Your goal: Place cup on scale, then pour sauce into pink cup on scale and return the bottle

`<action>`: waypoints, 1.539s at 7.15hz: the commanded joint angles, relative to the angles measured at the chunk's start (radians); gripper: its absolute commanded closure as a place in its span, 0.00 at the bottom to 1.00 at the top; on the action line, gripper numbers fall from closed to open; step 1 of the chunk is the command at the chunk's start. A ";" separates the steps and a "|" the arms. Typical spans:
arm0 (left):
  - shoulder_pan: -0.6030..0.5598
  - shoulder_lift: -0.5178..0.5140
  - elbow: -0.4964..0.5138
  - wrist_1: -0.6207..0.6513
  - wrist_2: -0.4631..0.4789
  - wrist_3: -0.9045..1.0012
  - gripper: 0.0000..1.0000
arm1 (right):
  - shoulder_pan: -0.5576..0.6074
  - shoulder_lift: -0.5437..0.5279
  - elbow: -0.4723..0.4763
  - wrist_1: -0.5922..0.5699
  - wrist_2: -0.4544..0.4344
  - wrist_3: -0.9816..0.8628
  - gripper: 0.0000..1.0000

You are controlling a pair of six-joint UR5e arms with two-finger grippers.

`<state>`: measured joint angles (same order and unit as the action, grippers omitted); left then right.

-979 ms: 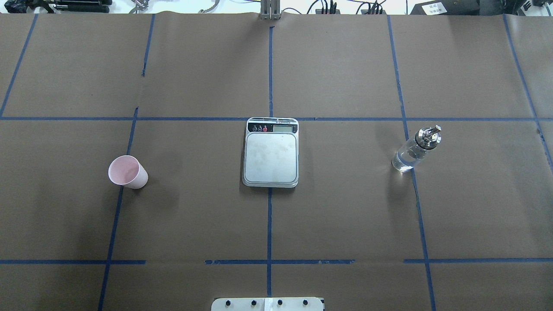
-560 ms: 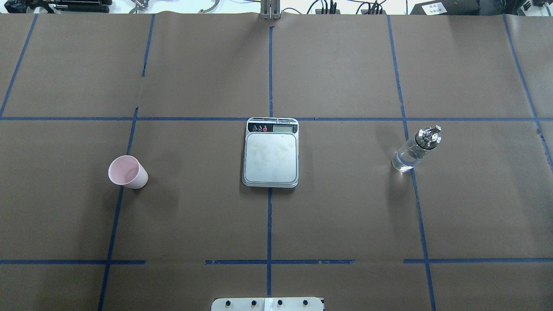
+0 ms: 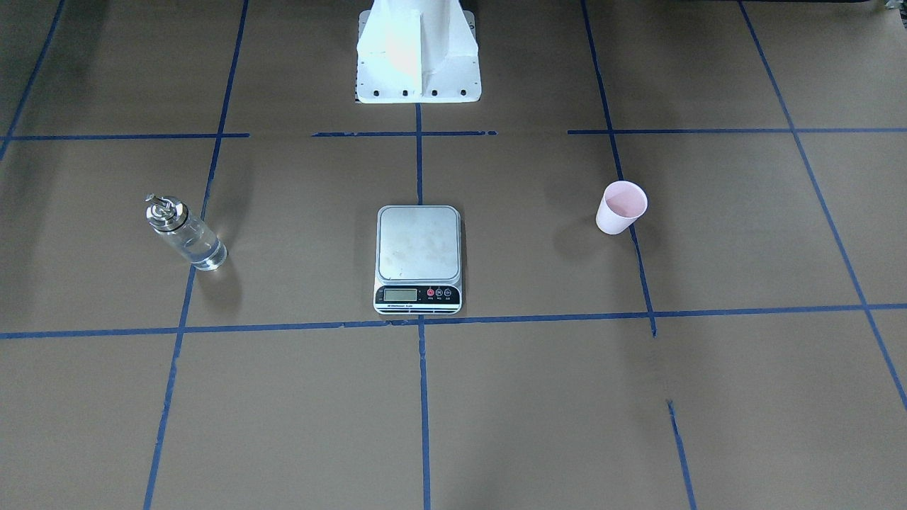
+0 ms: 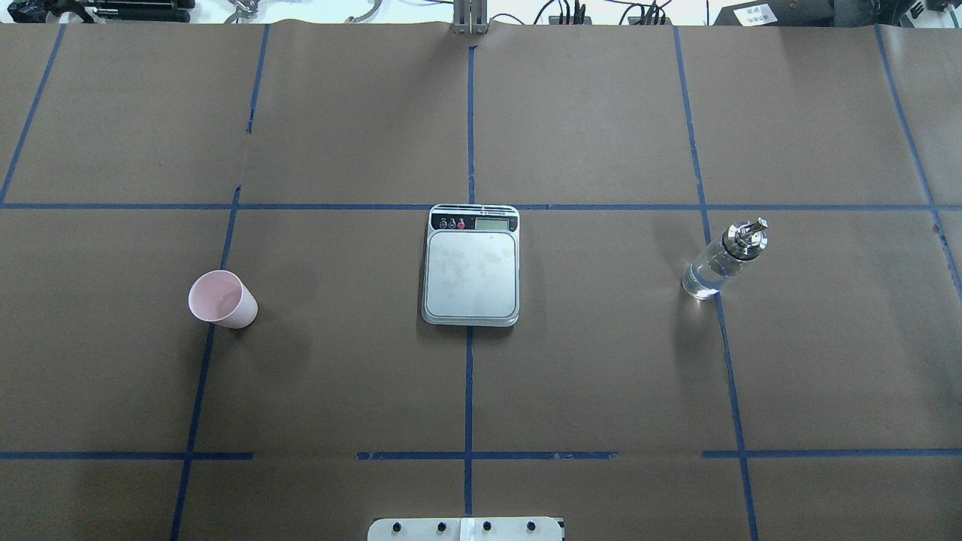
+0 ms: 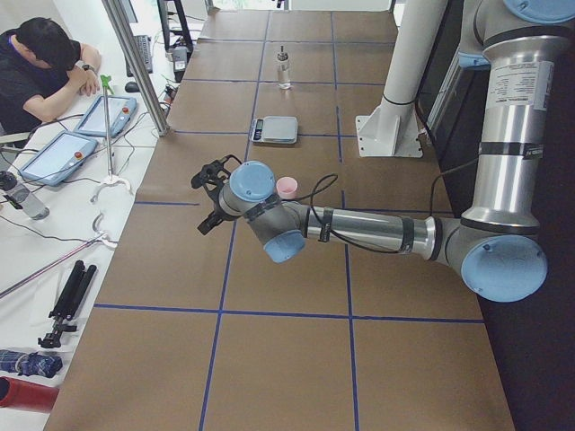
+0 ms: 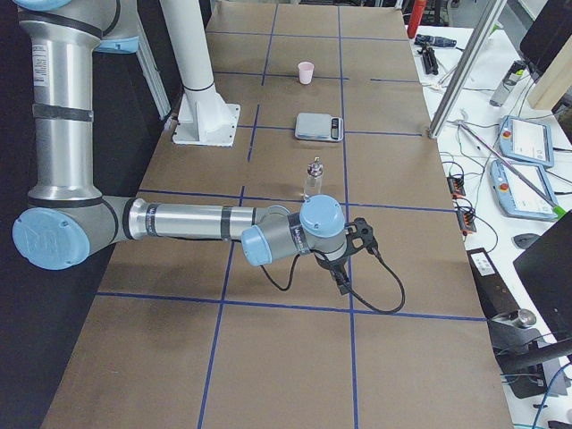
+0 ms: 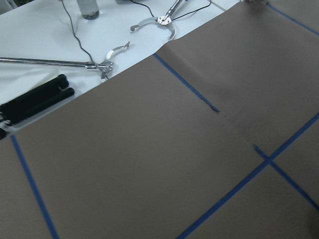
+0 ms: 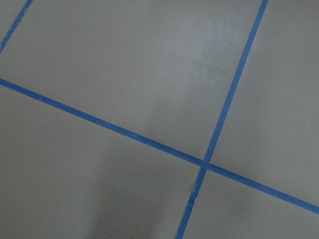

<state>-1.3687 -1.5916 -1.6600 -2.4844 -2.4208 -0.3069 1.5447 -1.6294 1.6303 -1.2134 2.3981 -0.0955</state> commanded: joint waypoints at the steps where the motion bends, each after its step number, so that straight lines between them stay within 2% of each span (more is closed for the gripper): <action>1: 0.240 0.066 -0.160 -0.008 0.197 -0.347 0.00 | 0.000 -0.006 0.000 0.000 0.006 0.005 0.00; 2: 0.396 0.105 -0.238 0.045 0.359 -0.500 0.00 | 0.002 -0.006 -0.003 0.000 0.006 0.005 0.00; 3: 0.504 0.113 -0.321 0.214 0.499 -0.573 0.00 | 0.000 -0.006 -0.003 0.000 0.006 0.005 0.00; 4: 0.584 0.105 -0.383 0.374 0.552 -0.646 0.06 | 0.000 -0.007 -0.003 0.000 0.006 0.007 0.00; 5: 0.659 0.096 -0.374 0.412 0.607 -0.747 0.30 | 0.002 -0.013 0.002 0.000 0.006 0.007 0.00; 6: 0.695 0.067 -0.357 0.415 0.623 -0.815 0.43 | 0.002 -0.015 0.003 0.000 0.006 0.007 0.00; 9: 0.735 0.026 -0.294 0.415 0.625 -0.834 0.49 | 0.002 -0.015 0.005 0.000 0.006 0.007 0.00; 10: 0.735 0.024 -0.293 0.415 0.625 -0.834 0.72 | 0.002 -0.015 0.005 0.000 0.006 0.007 0.00; 11: 0.735 0.025 -0.293 0.415 0.623 -0.830 1.00 | 0.002 -0.015 0.005 0.000 0.006 0.007 0.00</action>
<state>-0.6349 -1.5647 -1.9563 -2.0694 -1.7968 -1.1398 1.5462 -1.6444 1.6351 -1.2134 2.4038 -0.0890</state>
